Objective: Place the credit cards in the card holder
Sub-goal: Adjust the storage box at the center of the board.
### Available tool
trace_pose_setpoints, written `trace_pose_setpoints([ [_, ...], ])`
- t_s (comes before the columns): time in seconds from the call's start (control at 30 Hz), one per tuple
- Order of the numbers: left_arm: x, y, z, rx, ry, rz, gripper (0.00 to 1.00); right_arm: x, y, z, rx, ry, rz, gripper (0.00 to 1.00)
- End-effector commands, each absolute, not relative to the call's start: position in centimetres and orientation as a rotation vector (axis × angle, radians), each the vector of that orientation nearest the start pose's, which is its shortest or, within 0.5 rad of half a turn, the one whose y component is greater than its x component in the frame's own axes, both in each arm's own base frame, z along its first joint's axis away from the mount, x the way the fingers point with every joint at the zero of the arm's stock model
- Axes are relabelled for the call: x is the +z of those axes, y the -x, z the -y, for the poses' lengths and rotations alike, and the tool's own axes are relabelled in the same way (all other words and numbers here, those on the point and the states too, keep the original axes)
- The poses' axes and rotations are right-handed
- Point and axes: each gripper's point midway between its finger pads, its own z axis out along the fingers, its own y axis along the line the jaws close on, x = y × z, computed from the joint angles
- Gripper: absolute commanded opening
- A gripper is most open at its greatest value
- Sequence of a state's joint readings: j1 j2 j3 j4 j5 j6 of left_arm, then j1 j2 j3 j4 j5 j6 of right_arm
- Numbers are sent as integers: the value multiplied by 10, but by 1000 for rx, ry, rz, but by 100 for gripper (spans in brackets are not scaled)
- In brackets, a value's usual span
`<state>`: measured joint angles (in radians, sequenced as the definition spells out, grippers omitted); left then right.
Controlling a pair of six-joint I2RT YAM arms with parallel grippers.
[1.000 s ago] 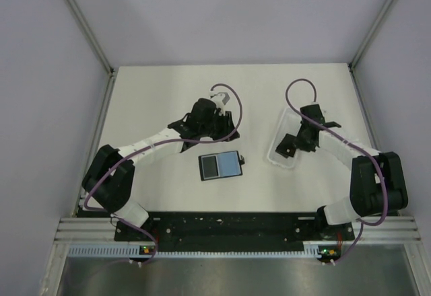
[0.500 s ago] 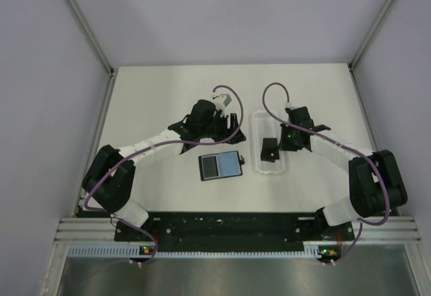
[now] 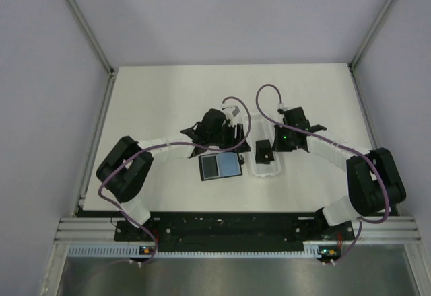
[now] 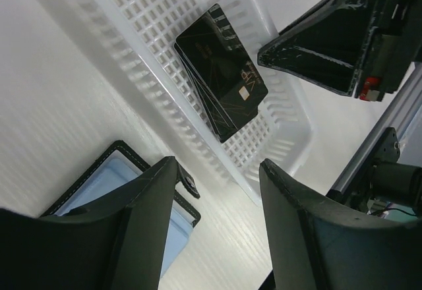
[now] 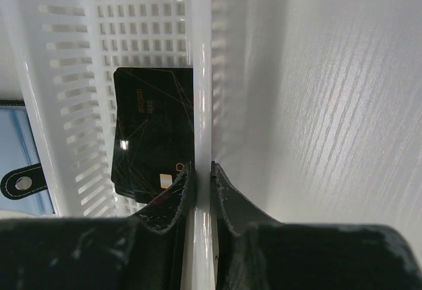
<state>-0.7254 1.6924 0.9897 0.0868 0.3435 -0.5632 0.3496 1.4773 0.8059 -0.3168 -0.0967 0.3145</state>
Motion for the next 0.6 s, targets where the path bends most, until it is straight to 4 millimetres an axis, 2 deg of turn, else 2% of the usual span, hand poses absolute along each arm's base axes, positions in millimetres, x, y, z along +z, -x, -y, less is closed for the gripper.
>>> trace_pose_setpoints([
  [0.0,99,-289,370,-1112,-373,-2286,57,57,-308,-152,435,122,-2525,0],
  [0.1,88,-290,377,-1118,-365,-2311,54,56,-307,-154,445,127,-2526,0],
  [0.33,79,-294,384,-1131,-345,-2321,46,55,-305,-155,456,131,-2528,0],
  [0.47,75,-293,384,-1138,-336,-2327,36,55,-304,-157,474,136,-2527,0],
  [0.57,76,-292,386,-1152,-337,-2320,23,55,-304,-158,485,133,-2525,0],
])
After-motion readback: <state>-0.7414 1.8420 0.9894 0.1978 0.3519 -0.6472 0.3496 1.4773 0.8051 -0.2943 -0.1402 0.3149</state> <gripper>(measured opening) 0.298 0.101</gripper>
